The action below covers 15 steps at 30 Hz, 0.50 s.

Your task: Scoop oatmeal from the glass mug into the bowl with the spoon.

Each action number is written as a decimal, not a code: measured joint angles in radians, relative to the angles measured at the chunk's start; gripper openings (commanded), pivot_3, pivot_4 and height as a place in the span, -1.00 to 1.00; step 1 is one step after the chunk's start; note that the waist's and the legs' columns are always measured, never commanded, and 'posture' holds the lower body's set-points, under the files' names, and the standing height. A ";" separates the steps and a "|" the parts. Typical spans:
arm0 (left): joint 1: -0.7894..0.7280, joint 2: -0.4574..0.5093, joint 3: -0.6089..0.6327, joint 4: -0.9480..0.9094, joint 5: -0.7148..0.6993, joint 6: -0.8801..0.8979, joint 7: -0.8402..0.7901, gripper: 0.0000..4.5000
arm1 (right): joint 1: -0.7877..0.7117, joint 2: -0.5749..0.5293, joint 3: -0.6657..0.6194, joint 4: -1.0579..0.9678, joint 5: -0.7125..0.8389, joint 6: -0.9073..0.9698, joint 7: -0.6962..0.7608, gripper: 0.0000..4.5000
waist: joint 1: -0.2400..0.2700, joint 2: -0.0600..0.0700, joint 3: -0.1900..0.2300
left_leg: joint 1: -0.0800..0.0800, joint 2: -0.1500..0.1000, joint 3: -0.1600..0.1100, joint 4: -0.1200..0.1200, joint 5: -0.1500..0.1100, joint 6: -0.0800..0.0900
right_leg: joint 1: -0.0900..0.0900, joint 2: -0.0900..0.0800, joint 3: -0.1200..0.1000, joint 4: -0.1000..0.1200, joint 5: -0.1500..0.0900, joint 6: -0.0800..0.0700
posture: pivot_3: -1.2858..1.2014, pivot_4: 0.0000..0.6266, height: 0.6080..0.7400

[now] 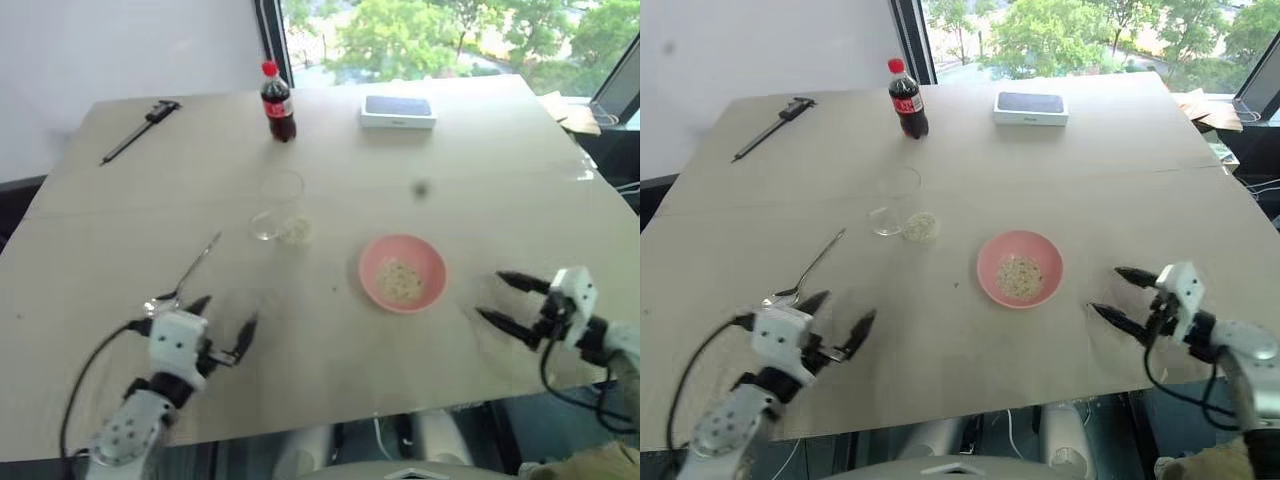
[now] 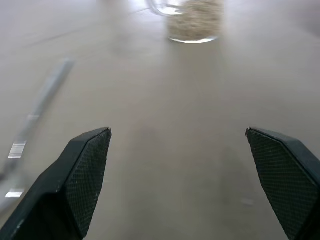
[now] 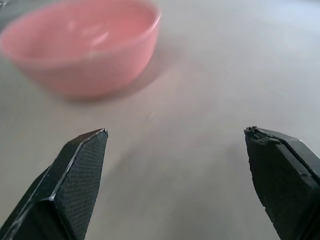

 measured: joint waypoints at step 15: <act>-0.292 0.304 0.099 0.250 -0.040 0.430 -0.016 1.00 | -0.287 0.008 0.176 -0.407 0.226 0.372 -0.081 0.96 | 0.000 -0.003 0.002 | -0.004 -0.003 -0.003 0.000 0.004 -0.008 | -0.002 -0.002 -0.003 0.000 0.001 0.001 | 0.03 -0.52 1.00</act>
